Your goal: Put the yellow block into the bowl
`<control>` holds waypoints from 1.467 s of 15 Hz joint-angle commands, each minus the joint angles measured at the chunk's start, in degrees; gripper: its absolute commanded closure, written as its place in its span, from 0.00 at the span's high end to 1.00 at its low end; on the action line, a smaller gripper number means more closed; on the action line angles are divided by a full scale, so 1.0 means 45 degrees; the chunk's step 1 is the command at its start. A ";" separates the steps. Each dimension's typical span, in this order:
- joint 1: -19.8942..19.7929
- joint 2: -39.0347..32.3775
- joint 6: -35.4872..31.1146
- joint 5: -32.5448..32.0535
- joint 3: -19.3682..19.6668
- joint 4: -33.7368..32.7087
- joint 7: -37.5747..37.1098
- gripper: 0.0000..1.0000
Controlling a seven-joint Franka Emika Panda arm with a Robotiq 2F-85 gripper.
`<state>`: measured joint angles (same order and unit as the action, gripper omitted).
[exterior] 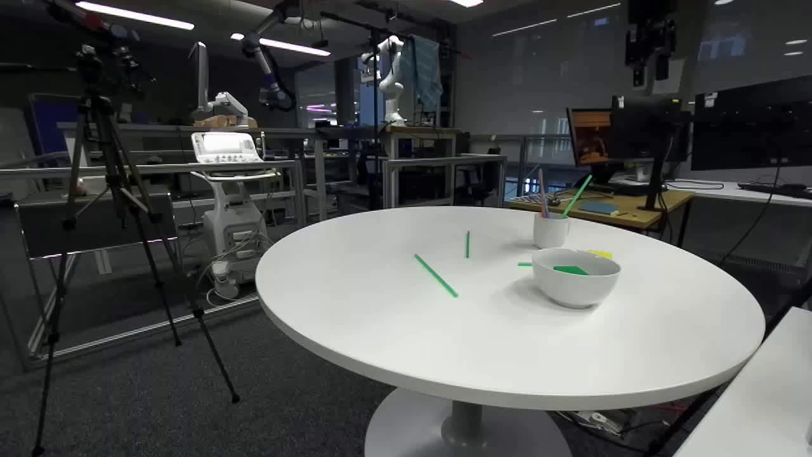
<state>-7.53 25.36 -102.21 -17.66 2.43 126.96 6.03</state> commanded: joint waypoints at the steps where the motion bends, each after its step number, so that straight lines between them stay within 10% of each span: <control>1: 0.0230 -0.0003 0.0046 -0.0077 0.0183 -0.0023 -0.0073 1.00; 12: 0.0210 -0.0233 0.0011 -0.0069 0.0274 -0.0127 -0.0017 1.00; 22: -0.0025 -0.3851 -0.1895 0.0974 0.1785 -0.1125 0.1509 1.00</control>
<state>-7.43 15.11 -108.60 -15.90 8.59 126.10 9.32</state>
